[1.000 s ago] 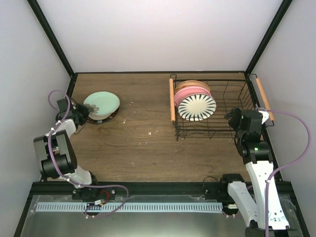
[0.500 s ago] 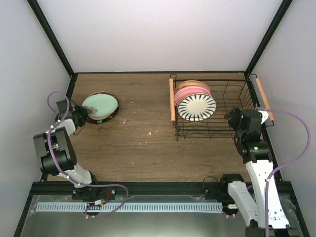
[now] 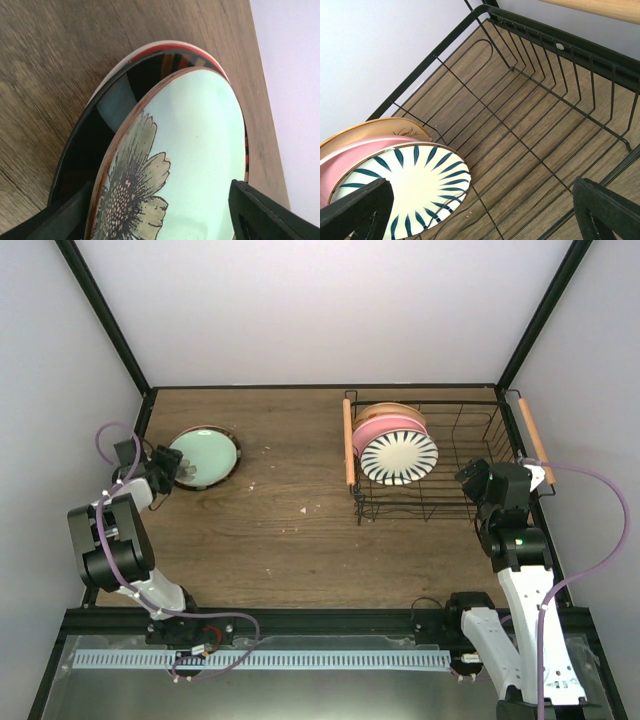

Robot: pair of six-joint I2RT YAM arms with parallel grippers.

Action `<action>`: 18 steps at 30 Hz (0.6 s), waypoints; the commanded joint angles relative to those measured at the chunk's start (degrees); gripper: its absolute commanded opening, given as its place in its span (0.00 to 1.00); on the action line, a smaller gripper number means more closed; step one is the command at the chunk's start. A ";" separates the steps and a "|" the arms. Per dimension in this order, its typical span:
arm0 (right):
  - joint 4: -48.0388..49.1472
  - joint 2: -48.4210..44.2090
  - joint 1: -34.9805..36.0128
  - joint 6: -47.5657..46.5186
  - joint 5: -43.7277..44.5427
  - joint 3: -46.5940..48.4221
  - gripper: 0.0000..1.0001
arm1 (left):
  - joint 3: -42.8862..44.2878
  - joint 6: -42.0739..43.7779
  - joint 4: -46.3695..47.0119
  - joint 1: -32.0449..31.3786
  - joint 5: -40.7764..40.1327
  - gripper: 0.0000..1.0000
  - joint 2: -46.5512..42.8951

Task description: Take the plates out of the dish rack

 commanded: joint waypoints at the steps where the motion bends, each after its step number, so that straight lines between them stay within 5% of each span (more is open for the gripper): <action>1: -0.24 -0.42 -0.24 0.96 0.31 0.85 1.00 | 1.66 0.88 1.29 0.12 0.64 0.77 0.33; 11: -0.41 -0.57 -0.22 1.59 0.11 0.52 1.00 | 7.06 6.88 -6.88 0.14 -8.68 0.98 0.66; 18: -0.53 -0.89 -0.22 1.48 0.41 0.48 1.00 | 13.91 10.19 -15.59 0.23 -19.99 1.00 2.41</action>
